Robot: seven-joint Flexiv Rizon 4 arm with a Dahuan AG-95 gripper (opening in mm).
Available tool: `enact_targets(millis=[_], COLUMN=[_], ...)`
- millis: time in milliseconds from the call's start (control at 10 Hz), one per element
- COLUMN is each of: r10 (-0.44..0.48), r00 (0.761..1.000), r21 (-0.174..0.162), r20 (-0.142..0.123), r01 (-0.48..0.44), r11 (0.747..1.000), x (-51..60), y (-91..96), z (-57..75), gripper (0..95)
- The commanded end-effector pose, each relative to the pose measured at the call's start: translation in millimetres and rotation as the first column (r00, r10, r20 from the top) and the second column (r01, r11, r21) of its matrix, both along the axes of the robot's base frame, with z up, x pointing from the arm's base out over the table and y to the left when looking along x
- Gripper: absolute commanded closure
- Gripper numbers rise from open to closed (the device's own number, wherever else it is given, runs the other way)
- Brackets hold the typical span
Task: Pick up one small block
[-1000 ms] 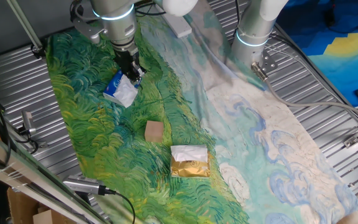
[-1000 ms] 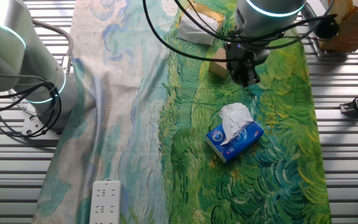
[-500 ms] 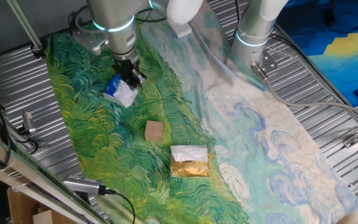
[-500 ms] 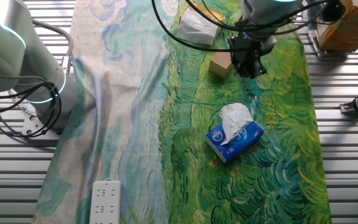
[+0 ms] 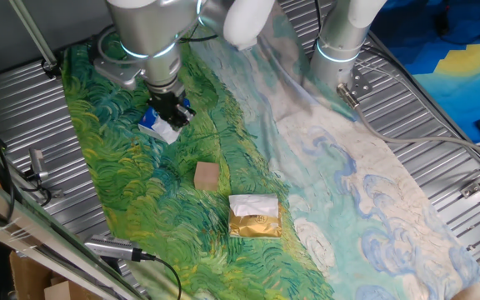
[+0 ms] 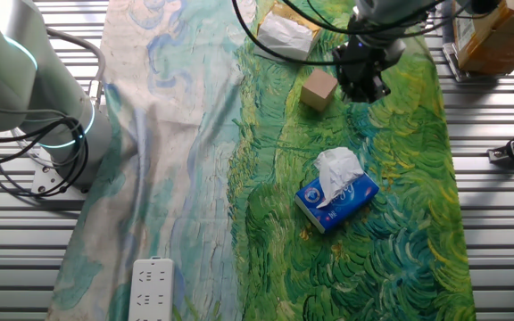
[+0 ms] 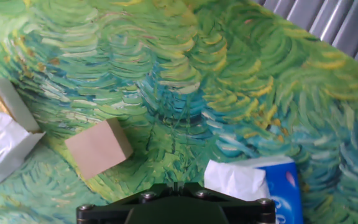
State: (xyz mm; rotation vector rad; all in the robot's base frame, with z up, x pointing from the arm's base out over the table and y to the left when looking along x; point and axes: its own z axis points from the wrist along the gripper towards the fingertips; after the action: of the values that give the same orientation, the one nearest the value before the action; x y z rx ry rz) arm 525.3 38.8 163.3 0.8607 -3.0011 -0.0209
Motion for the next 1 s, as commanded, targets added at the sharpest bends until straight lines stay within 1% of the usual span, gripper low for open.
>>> enact_targets(millis=[100,500,700,800,1000], r10=[0.099,0.077,0.090,0.085,0.114], r00=[0.995,0.997,0.996,0.996,0.993], r21=[0.005,-0.006,0.011,0.010,0.016], r20=[0.015,0.014,0.017,0.017,0.015], r01=[-0.099,-0.077,-0.090,-0.085,-0.114], r11=[0.995,0.997,0.996,0.996,0.993], x=[-0.6,-0.5,-0.4,-0.4,-0.4], y=[-0.7,-0.7,-0.7,-0.7,-0.7], z=[-2.9,-4.2,-4.3,-4.3,-4.3], gripper=[95.0,95.0,95.0,95.0,95.0])
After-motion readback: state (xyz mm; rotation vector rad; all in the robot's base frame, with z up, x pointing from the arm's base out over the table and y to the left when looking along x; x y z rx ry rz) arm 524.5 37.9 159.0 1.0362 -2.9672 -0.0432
